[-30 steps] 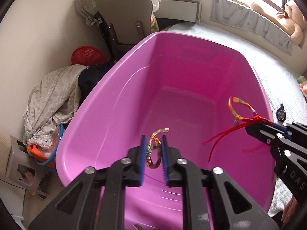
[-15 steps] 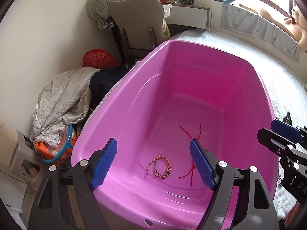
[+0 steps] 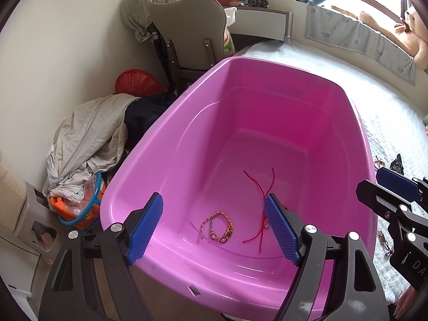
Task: Organize jewelry
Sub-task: 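Open both grippers to drop the bracelets into the pink tub, then move both grippers back over the jewelry on the bed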
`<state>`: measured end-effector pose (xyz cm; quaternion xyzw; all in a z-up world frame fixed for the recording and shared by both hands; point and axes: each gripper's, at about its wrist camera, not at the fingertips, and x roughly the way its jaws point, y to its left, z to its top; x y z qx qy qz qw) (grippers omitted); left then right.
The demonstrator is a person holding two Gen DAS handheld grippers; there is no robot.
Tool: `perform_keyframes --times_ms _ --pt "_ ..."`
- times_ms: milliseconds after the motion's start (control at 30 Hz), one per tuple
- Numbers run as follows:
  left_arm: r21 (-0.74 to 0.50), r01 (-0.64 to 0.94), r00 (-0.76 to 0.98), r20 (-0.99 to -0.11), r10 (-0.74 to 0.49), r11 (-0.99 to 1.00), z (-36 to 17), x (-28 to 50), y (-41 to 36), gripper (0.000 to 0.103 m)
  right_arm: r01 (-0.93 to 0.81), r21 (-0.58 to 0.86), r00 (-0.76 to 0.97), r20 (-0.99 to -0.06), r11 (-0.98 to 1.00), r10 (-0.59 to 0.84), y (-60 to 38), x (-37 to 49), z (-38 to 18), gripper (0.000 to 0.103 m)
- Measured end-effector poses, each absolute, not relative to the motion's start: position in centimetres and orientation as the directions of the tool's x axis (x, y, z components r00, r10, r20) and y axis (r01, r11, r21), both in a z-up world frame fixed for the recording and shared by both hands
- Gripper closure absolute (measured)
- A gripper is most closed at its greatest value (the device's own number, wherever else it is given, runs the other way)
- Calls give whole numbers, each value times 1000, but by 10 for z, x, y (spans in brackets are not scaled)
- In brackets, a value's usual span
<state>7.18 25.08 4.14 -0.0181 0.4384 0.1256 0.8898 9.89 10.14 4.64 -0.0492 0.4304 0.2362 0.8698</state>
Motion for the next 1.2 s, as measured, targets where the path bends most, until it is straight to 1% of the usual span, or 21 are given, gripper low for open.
perform_keyframes --times_ms 333,433,633,733,800,1033,1200 --pt "82 -213 598 -777 196 974 52 53 230 24 -435 138 521 -768 890 374 73 80 50 61" --pt "79 -197 603 -776 184 977 53 43 221 24 -423 136 529 -766 896 365 60 68 51 58" --pt "88 -148 618 -769 162 985 57 25 195 23 -383 166 532 -764 909 364 29 45 49 58" --pt "85 -122 627 -766 143 989 59 16 182 20 -367 167 543 -760 915 357 15 32 45 55" --pt "94 -101 632 -763 137 990 61 11 173 20 -352 173 545 -761 920 352 5 23 40 55" --pt "102 -29 651 -753 96 994 61 -4 136 18 -255 231 547 -766 939 337 -47 -10 19 54" --pt "90 34 653 -756 46 995 53 -13 105 18 -158 222 559 -783 962 273 -99 -36 4 54"
